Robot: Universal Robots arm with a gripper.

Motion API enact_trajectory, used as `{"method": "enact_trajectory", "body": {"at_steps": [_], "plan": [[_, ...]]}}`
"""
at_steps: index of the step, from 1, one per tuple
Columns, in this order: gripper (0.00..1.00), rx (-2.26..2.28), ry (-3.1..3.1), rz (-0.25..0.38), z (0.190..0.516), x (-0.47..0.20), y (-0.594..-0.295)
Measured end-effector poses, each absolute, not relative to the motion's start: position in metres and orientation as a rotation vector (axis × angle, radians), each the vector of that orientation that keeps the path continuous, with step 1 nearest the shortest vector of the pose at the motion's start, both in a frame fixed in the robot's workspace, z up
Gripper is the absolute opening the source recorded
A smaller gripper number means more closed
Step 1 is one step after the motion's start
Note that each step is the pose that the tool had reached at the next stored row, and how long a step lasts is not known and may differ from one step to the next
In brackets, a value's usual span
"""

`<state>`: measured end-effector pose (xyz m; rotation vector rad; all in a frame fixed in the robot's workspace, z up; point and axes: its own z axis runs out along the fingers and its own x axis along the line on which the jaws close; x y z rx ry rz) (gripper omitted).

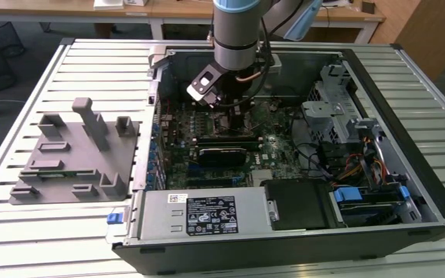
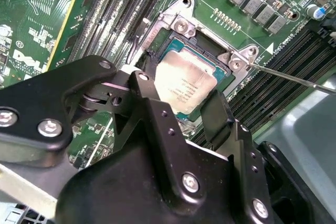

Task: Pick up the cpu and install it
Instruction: 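Place the cpu into insertion slot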

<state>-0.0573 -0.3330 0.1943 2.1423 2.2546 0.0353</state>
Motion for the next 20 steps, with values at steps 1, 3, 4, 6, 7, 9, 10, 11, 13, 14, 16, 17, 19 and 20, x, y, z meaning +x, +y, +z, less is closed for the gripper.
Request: {"method": "enact_trajectory", "body": {"at_steps": [1, 3, 4, 6, 7, 9, 10, 11, 13, 14, 16, 17, 19, 20], "plan": [[0.61, 2.142, 2.255, 0.035, 0.194, -0.057, -0.333], [0.61, 2.142, 2.255, 0.035, 0.194, -0.057, -0.333], [0.61, 2.142, 2.255, 0.035, 0.194, -0.057, -0.333], [0.61, 2.142, 2.255, 0.036, 0.195, -0.057, -0.333], [0.61, 2.142, 2.255, 0.035, 0.195, -0.057, -0.333], [0.61, 2.142, 2.254, 0.034, 0.197, -0.057, -0.333], [0.61, 2.141, 2.254, 0.033, 0.198, -0.057, -0.333], [0.61, 2.141, 2.253, 0.032, 0.199, -0.057, -0.333], [0.59, 2.140, 2.253, 0.031, 0.202, -0.057, -0.333], [0.59, 2.140, 2.253, 0.030, 0.204, -0.057, -0.333], [0.47, 2.140, 2.252, 0.030, 0.206, -0.057, -0.333], [0.47, 2.140, 2.252, 0.029, 0.208, -0.057, -0.333], [0.41, 2.140, 2.252, 0.029, 0.210, -0.057, -0.333], [0.35, 2.140, 2.252, 0.029, 0.211, -0.057, -0.333]]}}
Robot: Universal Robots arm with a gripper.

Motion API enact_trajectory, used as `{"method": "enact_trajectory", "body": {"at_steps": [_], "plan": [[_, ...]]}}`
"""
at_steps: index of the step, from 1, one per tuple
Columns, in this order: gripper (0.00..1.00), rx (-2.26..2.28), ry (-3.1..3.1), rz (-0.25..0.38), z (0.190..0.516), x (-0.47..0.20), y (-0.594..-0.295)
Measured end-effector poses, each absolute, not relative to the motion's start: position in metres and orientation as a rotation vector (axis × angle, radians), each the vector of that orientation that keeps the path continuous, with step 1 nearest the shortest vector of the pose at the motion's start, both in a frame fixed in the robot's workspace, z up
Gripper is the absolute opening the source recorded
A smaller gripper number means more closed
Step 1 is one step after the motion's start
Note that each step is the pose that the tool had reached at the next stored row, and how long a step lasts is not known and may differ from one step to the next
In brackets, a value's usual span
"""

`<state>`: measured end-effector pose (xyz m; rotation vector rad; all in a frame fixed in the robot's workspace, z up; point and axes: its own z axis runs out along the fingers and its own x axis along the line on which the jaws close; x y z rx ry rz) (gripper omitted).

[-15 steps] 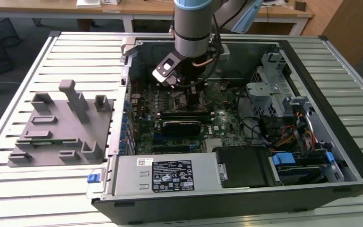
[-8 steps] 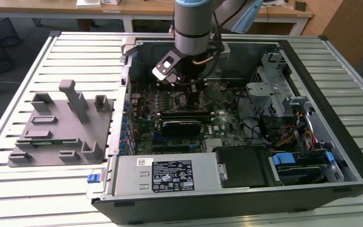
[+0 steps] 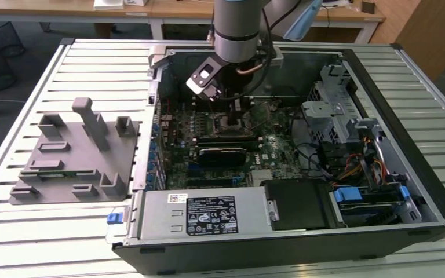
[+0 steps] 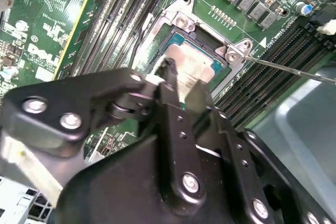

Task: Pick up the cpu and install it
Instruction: 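Place the cpu into insertion slot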

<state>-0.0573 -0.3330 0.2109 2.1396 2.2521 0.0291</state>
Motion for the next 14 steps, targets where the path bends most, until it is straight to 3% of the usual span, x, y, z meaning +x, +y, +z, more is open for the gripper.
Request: {"method": "enact_trajectory", "body": {"at_steps": [1, 4, 6, 14], "plan": [[0.35, 2.140, 2.252, 0.029, 0.2117, -0.0573, -0.3330], [0.18, 2.139, 2.252, 0.028, 0.2137, -0.0573, -0.3330], [0.12, 2.139, 2.252, 0.028, 0.2152, -0.0573, -0.3330], [0.11, 2.139, 2.252, 0.029, 0.2198, -0.0573, -0.3330]]}}
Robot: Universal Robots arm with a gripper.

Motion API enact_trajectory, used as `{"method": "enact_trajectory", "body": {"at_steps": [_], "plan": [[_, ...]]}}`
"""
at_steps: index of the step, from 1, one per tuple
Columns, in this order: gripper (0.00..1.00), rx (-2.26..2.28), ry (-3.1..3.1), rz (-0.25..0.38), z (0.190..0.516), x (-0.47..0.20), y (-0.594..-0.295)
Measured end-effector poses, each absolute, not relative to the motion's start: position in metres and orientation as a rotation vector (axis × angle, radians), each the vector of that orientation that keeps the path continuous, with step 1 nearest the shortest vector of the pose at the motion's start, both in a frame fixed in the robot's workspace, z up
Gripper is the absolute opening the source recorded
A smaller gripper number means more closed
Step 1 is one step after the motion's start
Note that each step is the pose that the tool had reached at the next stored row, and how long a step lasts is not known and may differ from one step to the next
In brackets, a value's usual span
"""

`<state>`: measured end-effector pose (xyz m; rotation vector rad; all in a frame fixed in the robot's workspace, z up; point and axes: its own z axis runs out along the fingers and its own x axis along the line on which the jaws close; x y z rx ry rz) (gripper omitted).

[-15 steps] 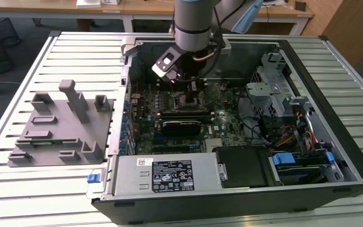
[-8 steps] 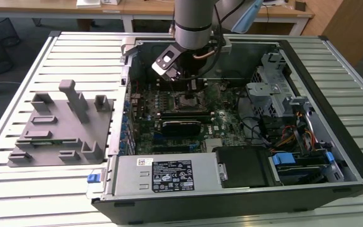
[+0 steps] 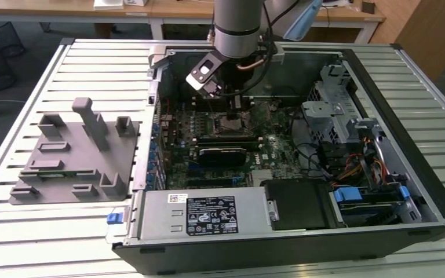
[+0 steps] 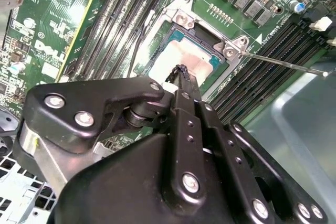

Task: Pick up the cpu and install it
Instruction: 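Place the cpu into insertion slot, then close the cpu cover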

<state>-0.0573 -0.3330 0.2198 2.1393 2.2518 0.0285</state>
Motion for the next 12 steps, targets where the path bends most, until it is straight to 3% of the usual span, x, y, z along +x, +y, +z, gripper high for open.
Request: {"method": "enact_trajectory", "body": {"at_steps": [12], "plan": [[0.11, 2.139, 2.252, 0.028, 0.2251, -0.0573, -0.3330]]}}
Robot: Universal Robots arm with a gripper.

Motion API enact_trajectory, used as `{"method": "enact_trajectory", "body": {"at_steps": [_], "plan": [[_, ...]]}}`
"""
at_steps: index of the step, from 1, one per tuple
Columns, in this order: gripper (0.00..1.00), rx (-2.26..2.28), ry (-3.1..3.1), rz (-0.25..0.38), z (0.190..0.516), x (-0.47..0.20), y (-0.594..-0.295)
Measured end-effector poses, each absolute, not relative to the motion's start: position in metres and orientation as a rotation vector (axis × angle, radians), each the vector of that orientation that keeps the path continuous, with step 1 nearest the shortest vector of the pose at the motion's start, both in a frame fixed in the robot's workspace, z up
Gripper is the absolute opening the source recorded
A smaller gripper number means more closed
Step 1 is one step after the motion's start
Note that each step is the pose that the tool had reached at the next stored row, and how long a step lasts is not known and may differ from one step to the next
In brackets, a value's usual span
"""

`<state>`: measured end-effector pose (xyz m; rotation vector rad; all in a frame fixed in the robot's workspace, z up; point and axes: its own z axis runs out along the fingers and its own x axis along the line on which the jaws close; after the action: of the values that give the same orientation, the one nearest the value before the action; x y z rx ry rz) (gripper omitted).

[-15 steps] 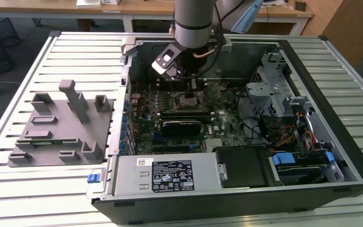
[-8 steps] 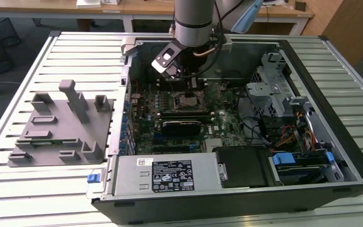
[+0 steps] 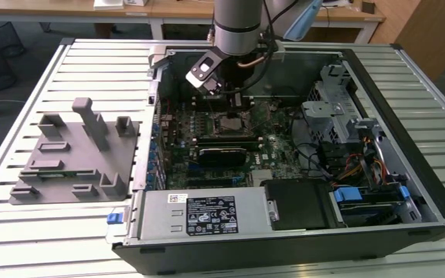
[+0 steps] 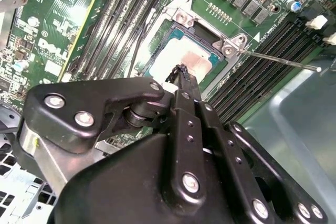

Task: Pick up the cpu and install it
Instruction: 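Close the cpu cover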

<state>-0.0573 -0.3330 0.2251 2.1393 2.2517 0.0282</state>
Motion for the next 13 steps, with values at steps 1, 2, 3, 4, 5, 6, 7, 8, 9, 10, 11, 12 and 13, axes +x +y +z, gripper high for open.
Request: {"method": "enact_trajectory", "body": {"at_steps": [1, 2, 3, 4, 5, 6, 7, 8, 9, 10, 11, 12, 13], "plan": [[0.11, 2.139, 2.252, 0.028, 0.226, -0.057, -0.333], [0.11, 2.139, 2.252, 0.028, 0.227, -0.057, -0.333], [0.11, 2.139, 2.252, 0.028, 0.228, -0.057, -0.333], [0.11, 2.139, 2.252, 0.028, 0.228, -0.057, -0.333], [0.11, 2.139, 2.252, 0.028, 0.229, -0.057, -0.333], [0.11, 2.139, 2.252, 0.028, 0.230, -0.057, -0.333], [0.11, 2.139, 2.252, 0.028, 0.231, -0.057, -0.333], [0.11, 2.139, 2.252, 0.028, 0.232, -0.057, -0.333], [0.11, 2.139, 2.252, 0.028, 0.233, -0.057, -0.333], [0.11, 2.139, 2.252, 0.028, 0.234, -0.057, -0.333], [0.11, 2.139, 2.252, 0.028, 0.234, -0.057, -0.333], [0.11, 2.139, 2.252, 0.028, 0.235, -0.057, -0.333], [0.11, 2.139, 2.252, 0.028, 0.236, -0.057, -0.333]]}}
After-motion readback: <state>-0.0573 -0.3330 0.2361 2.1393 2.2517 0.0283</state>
